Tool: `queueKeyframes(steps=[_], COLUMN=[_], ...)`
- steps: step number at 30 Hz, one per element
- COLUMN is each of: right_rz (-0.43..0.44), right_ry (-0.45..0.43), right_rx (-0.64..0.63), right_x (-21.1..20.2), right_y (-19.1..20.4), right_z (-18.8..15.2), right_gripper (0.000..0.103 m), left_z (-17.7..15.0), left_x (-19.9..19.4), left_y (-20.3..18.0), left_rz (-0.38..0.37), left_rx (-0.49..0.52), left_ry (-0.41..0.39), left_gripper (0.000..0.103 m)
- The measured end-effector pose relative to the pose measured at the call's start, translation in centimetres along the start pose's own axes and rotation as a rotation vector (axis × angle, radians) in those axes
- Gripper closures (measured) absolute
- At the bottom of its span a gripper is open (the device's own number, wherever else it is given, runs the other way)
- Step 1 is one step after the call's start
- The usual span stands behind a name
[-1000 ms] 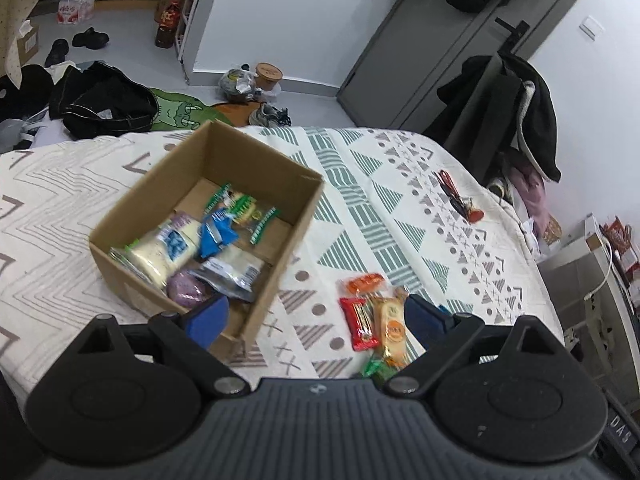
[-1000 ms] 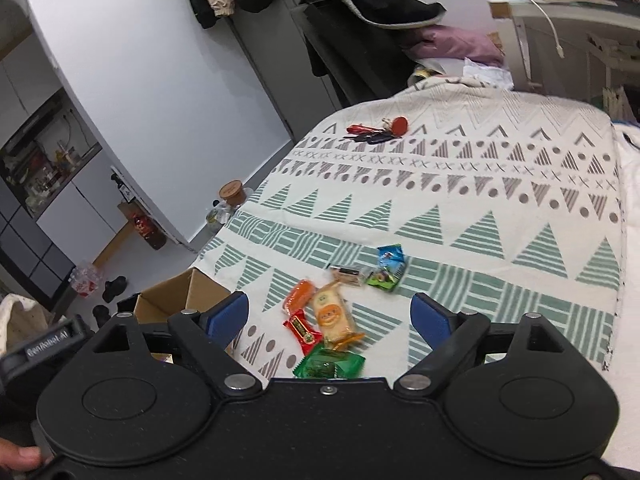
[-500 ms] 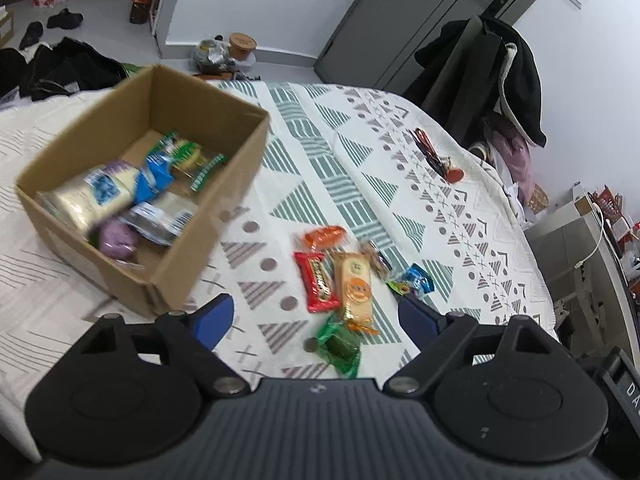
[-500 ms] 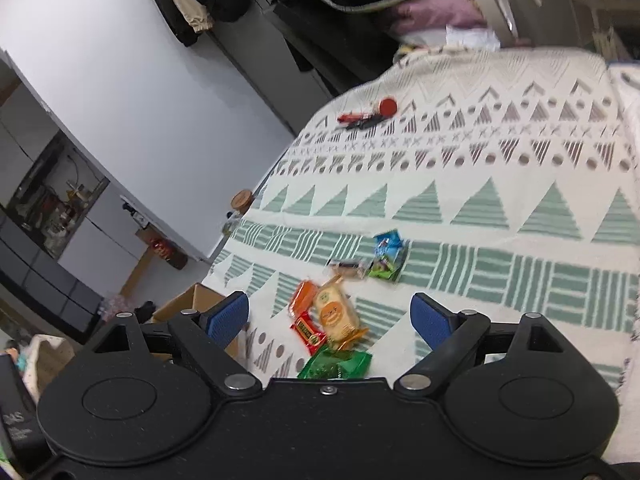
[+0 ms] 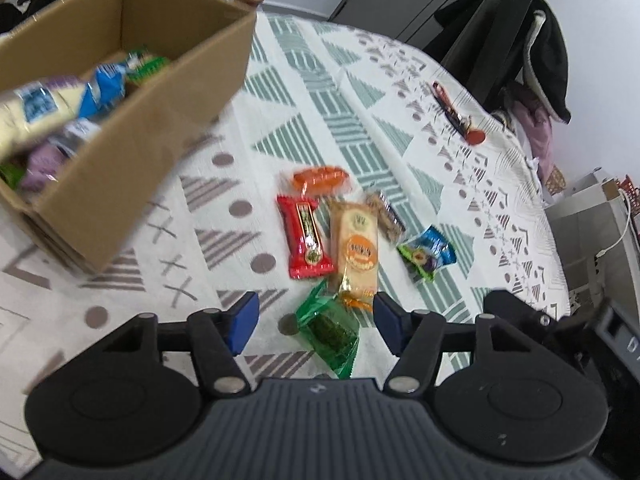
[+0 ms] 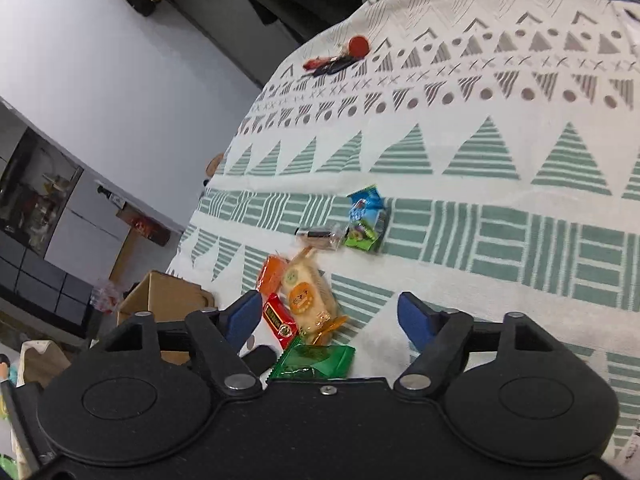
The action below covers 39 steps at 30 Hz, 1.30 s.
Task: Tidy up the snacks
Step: 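Move both tools back over the remaining snack pile, then grasp the green packet with the left gripper while the right grasps the yellow bread roll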
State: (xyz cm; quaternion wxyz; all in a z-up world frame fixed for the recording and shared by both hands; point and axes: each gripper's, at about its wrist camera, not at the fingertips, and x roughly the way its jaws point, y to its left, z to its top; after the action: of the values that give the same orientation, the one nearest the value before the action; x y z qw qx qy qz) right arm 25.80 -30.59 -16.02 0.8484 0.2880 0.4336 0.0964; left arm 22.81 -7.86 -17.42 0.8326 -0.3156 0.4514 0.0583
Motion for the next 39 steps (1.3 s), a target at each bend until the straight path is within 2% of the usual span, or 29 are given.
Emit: queueKeyframes(steps=[3, 6, 10, 12, 19, 27, 32, 36, 38, 39], right_rz=[0.006, 0.003, -0.002, -0.001, -0.009, -0.064, -0.108, -0.17, -0.173, -0.165], right_ry=[0.01, 0.027, 0.057, 0.074, 0.086, 0.097, 0.11, 0.15, 0.157, 0.157], right_rx=[-0.01, -0.006, -0.025, -0.04, -0.091, -0.151, -0.194, -0.2, -0.206, -0.206], right_x=[0.7, 1.5, 3.3, 4.2, 6.2, 7.6, 8.8, 10.1, 10.2, 10.1], right_y=[0.1, -0.1, 0.3, 0.8, 2.5, 3.7, 4.3, 4.0, 3.8, 3.8], right_z=[0.0, 0.2, 0.3, 0.4, 0.4, 0.1, -0.1, -0.3, -0.4, -0.5], right_gripper=[0.029, 0.029, 0.031, 0.031, 0.031, 0.032, 0.04, 0.055, 0.059, 0.066], left_z=[-0.3, -0.6, -0.3, 0.0, 1.5, 2.9, 3.9, 4.5, 4.7, 4.7], left_x=[1.6, 2.9, 2.2, 1.8, 0.4, -0.5, -1.0, -0.9, -1.0, -1.2], left_y=[0.0, 0.0, 0.2, 0.7, 1.8, 2.6, 3.2, 3.7, 3.9, 4.0], left_rz=[-0.001, -0.017, -0.02, -0.037, -0.006, -0.014, -0.009, 0.013, 0.015, 0.014], left_rx=[-0.016, -0.034, -0.042, -0.065, -0.038, -0.034, -0.021, -0.014, -0.015, -0.015], left_ry=[0.025, 0.044, 0.007, 0.021, -0.053, -0.086, -0.109, -0.109, -0.11, -0.113], left_gripper=[0.054, 0.071, 0.08, 0.082, 0.085, 0.086, 0.086, 0.086, 0.086, 0.086])
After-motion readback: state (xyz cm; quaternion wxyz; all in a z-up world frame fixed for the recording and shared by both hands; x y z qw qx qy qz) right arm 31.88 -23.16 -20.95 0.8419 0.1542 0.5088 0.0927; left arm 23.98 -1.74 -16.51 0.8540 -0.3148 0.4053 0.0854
